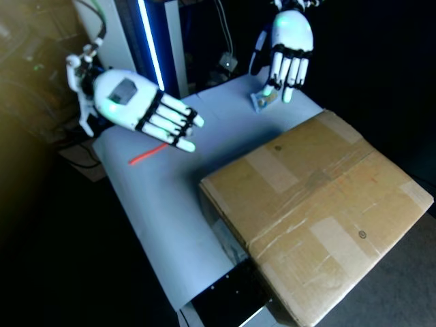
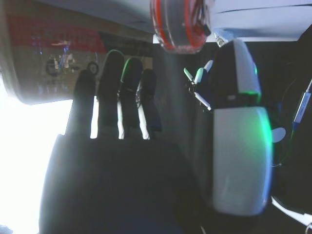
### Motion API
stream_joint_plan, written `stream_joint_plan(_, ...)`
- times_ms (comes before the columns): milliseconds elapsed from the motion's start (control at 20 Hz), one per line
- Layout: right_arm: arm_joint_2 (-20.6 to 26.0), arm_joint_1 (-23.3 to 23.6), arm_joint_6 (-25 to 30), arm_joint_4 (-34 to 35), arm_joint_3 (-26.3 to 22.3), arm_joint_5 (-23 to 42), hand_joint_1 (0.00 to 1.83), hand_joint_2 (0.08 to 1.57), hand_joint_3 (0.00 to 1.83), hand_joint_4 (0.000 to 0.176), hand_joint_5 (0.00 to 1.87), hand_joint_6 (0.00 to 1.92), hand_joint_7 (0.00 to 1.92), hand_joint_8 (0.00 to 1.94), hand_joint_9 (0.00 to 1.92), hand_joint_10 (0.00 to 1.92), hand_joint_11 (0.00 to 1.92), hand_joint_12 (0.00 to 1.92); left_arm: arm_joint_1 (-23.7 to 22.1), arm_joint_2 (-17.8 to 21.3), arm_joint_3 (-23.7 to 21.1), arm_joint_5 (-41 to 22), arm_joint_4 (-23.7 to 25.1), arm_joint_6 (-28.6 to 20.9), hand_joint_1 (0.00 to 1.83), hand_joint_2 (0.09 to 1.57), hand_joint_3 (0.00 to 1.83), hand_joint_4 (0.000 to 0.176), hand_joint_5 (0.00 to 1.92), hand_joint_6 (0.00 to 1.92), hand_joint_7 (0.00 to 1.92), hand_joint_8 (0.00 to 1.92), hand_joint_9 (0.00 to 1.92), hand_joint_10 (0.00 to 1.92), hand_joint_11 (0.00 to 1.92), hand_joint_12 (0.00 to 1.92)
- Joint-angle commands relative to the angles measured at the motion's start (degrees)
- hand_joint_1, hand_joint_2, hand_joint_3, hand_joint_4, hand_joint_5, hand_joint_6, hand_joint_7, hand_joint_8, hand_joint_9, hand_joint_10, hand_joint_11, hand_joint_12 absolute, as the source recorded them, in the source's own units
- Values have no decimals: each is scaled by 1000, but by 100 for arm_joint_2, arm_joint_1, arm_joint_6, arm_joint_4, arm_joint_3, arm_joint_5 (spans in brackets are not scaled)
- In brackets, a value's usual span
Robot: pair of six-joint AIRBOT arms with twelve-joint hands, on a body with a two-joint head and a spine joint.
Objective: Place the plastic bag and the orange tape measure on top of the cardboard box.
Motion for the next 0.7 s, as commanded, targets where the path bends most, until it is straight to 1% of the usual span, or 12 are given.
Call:
stream_joint_plan(0,-20,21,27,-141,2,-603,581,967,18,0,62,623,177,498,0,1001,0,1569,-42,-18,-19,677,131,-24,436,1206,8,0,0,0,0,0,0,0,0,34)
stream_joint_plan(50,-19,21,27,-141,3,-603,583,961,9,0,82,624,193,512,1,1053,0,1635,-41,-16,-26,705,131,-24,437,1203,5,0,0,0,0,0,0,0,0,6)
stream_joint_plan(100,-18,21,27,-139,4,-603,602,948,0,0,99,630,183,546,0,1132,0,1745,-35,-5,-23,755,131,-24,423,1192,0,0,0,0,0,0,0,0,0,0)
stream_joint_plan(150,-18,21,27,-138,7,-603,612,929,0,0,108,627,184,546,3,1098,0,1686,-27,6,-8,757,116,-24,428,1191,0,0,0,0,0,0,0,0,0,0)
stream_joint_plan(300,-31,14,25,-80,53,-603,608,924,0,0,118,621,199,540,8,1105,0,1684,-19,-25,1,624,86,-24,464,1178,0,0,0,0,0,0,0,0,0,0)
stream_joint_plan(350,-52,8,25,-55,80,-603,596,949,6,0,101,616,181,510,0,1075,0,1663,-15,-73,17,598,56,-24,454,1180,0,0,0,0,0,0,0,0,26,13)
stream_joint_plan(400,-87,-18,25,-6,108,-603,588,950,2,0,116,601,229,413,20,1031,0,1614,36,-183,76,541,-29,-22,407,1193,2,0,0,0,0,0,0,0,52,30)
stream_joint_plan(450,-123,-47,25,38,134,-603,598,944,0,0,138,575,255,364,36,997,0,1588,102,-289,141,490,-109,-20,398,1201,0,0,0,0,0,0,1,0,10,209)
stream_joint_plan(500,-178,-67,25,85,168,-603,581,934,0,0,167,553,305,308,80,947,0,1567,150,-369,198,442,-193,-16,426,1185,0,0,0,0,0,0,10,2,0,310)
stream_joint_plan(550,-241,-71,25,118,215,-603,565,924,0,0,173,541,328,252,91,901,0,1526,198,-432,230,395,-278,8,455,1166,0,0,0,0,0,0,1,0,0,309)
stream_joint_plan(600,-296,-70,25,144,256,-603,557,915,0,0,198,510,358,211,124,854,0,1510,226,-464,230,356,-357,96,481,1154,0,0,0,0,0,0,0,0,0,266)
stream_joint_plan(650,-353,-70,23,160,300,-603,531,911,0,0,201,436,353,137,94,841,0,1467,239,-496,223,286,-420,230,497,1146,0,0,0,0,0,0,0,0,0,248)
